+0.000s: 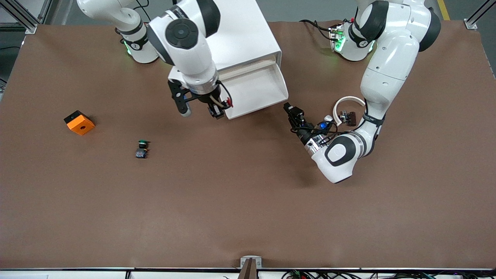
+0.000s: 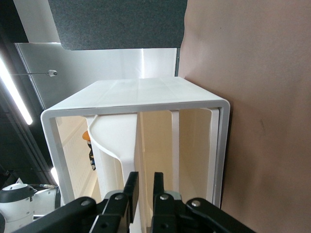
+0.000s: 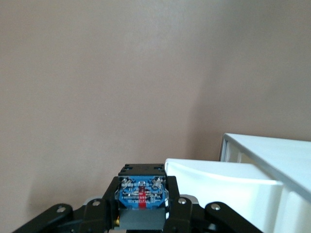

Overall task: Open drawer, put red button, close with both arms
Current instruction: 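Lower the red button into the open drawer and open the right gripper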

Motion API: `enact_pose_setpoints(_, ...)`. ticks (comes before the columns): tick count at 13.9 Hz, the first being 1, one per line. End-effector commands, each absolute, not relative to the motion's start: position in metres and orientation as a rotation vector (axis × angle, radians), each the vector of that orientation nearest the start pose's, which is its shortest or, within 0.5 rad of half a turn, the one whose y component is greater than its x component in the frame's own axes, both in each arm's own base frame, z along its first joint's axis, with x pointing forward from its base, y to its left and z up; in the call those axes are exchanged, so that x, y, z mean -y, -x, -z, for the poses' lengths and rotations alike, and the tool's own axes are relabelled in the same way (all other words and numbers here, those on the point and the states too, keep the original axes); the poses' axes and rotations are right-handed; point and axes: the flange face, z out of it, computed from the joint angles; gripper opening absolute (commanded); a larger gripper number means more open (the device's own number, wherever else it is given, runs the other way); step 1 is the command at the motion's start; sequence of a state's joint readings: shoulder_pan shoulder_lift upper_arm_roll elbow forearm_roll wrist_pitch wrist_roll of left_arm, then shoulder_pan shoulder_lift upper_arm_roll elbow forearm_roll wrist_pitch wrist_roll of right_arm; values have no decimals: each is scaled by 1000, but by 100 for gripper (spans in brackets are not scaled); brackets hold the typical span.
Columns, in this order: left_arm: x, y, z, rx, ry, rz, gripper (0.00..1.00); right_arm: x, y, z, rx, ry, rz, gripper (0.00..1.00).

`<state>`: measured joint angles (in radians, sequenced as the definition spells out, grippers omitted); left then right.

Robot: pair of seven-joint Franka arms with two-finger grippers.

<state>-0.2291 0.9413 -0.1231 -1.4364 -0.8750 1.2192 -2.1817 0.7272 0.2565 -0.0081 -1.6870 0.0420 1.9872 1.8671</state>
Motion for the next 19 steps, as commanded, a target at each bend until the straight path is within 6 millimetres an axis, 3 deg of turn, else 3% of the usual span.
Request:
enact_pose_setpoints(1,294,-543,-154,1673,1001,-1524,44,-450,-470,-436,-1772,2554,-1,0)
enact_pose_setpoints(2,294,-543,-154,1673,1002,-1522,66,-458,-465,-426,-1791,2558,-8,0)
enact_pose_setpoints(3,292,-544,-155,1676,1004,-1521,94,-465,-458,-421,-1809,2555,-11,0)
enact_pose_setpoints(4,288,-547,-155,1683,1009,-1518,100,-471,-453,-418,-1829,2547,-14,0)
enact_pose_setpoints(8,269,-562,-164,1715,1144,-1523,100,-497,-427,-405,-1913,2504,-41,0)
enact_pose_setpoints(12,257,-566,-169,1641,1504,-1503,100,-525,-398,-382,-1953,2503,-43,0)
enact_pose_setpoints(17,259,-584,-190,1578,1966,-1328,100,-553,-376,-365,-1978,2461,-76,0)
enact_pose_setpoints(19,272,-592,-198,1545,2160,-1196,100,-564,-376,-352,-1995,2451,-74,0)
